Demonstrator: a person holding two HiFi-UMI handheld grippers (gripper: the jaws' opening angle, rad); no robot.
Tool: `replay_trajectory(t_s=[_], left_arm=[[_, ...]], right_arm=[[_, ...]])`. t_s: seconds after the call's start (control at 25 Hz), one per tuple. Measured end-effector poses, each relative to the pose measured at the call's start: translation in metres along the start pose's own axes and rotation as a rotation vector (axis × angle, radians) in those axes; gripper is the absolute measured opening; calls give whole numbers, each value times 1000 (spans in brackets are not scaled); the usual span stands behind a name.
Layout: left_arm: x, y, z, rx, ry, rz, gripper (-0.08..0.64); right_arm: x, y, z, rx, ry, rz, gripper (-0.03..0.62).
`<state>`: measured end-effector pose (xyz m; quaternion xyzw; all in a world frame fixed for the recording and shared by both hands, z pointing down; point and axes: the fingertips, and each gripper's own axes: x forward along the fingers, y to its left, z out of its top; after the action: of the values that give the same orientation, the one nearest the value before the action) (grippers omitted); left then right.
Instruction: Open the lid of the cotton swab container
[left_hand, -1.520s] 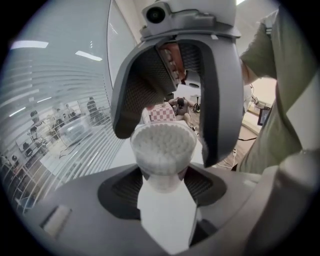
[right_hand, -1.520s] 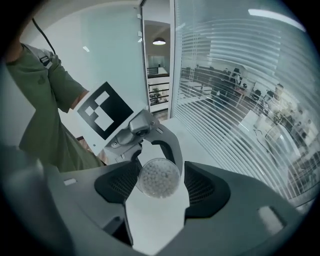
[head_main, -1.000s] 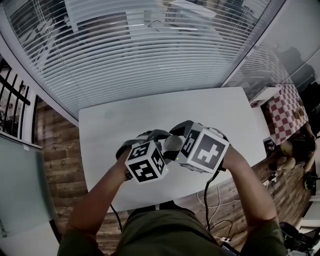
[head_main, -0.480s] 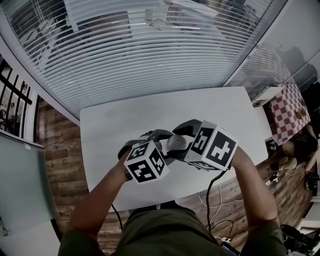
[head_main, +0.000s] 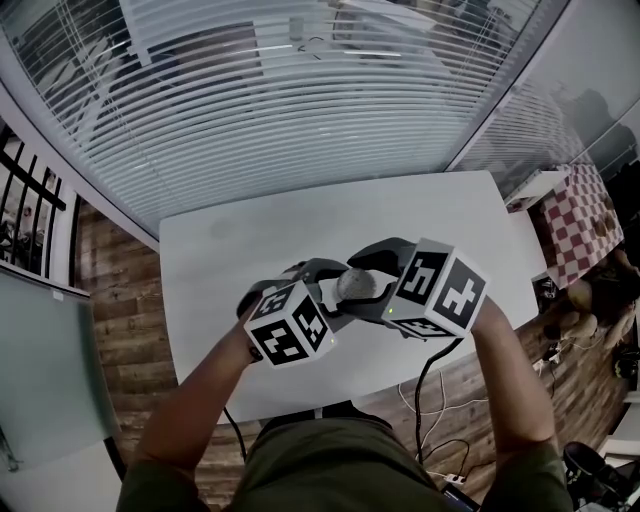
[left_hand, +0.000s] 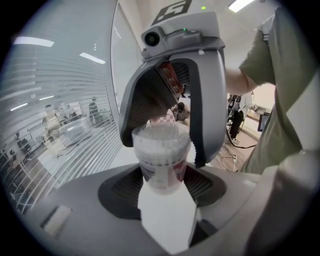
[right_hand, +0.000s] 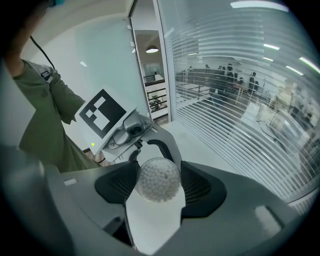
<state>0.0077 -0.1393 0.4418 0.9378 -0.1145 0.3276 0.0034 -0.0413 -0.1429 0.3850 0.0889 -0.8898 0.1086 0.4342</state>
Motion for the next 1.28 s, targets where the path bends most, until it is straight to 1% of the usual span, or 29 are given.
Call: replay_trajectory(t_s=[0.12,0.2,0.48,0.6,0.8,0.92,1.12,1.28], left_arm=[[0,0,2,-1,-6,1,259],[-1,1,3,2,-7,4,258],[-6,4,8,-23,-29,3,257],[-9,6,12,-29,-40,4,258],[-19,9,26,-45,-84,18,258],[-25,14,38,-37,-103,40,258],[-28,15,55,-33,-133,49,258],[-26,17,61,-31,-134,64,258]], right_arm=[[-3,-1,0,4,-30,12,273],[-6,-1,4,22,-68,30,272],[-25,-8,16,123,-264,103,272],[-39,-10,23,152,-402,132,272],[-76,-14,34,197,-707,164,272],[-96,-18,36,219,-851,181,273],[-121,-26,32,280,-1056,218,272],[-132,-34,24,348,-1161,240,273]])
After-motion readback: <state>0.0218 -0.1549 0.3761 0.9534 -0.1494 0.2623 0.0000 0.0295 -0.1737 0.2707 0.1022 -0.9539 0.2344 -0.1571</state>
